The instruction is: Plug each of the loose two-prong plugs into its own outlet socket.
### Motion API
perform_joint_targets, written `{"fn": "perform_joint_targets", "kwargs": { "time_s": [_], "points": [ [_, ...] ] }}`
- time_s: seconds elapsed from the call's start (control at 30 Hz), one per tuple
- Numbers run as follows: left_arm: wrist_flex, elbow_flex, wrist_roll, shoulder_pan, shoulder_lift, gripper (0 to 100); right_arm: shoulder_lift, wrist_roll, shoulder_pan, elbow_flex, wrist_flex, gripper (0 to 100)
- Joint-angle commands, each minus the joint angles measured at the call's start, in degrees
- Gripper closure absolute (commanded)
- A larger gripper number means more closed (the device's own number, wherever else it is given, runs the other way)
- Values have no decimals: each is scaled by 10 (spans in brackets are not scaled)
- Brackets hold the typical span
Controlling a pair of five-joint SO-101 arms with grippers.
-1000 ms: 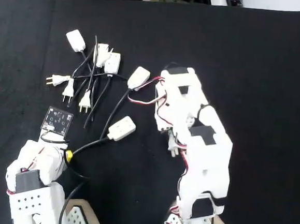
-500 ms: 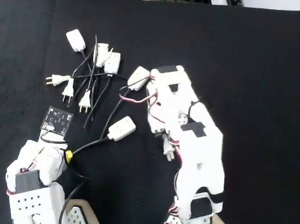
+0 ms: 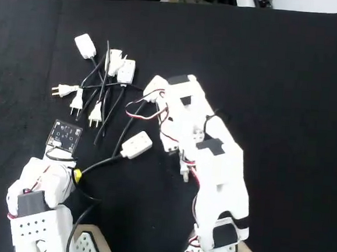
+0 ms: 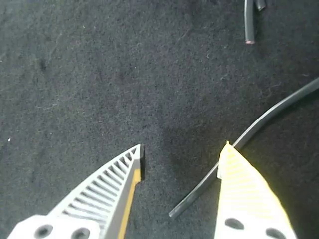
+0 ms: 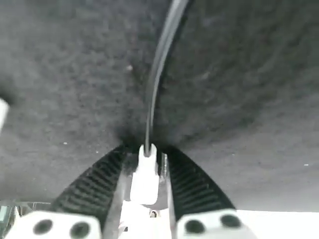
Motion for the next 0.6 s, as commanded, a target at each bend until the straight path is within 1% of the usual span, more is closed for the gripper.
{"fn": "perform_joint_targets", "kwargs": {
  "time_s": [0.0,0.1,0.27,0.4,0.57],
  "points": [
    [6,-4,-5,4,-2,752,17,14,2,0,10,986],
    [6,-3,-5,4,-3,752,-18,11,11,0,-8,986],
    [5,0,-5,3,-4,752,-154,11,-3,51,-43,986],
    [5,0,-5,3,-4,752,-274,1,2,123,-89,986],
    [5,0,-5,3,-4,752,-442,-14,18,251,-183,986]
  ]
}}
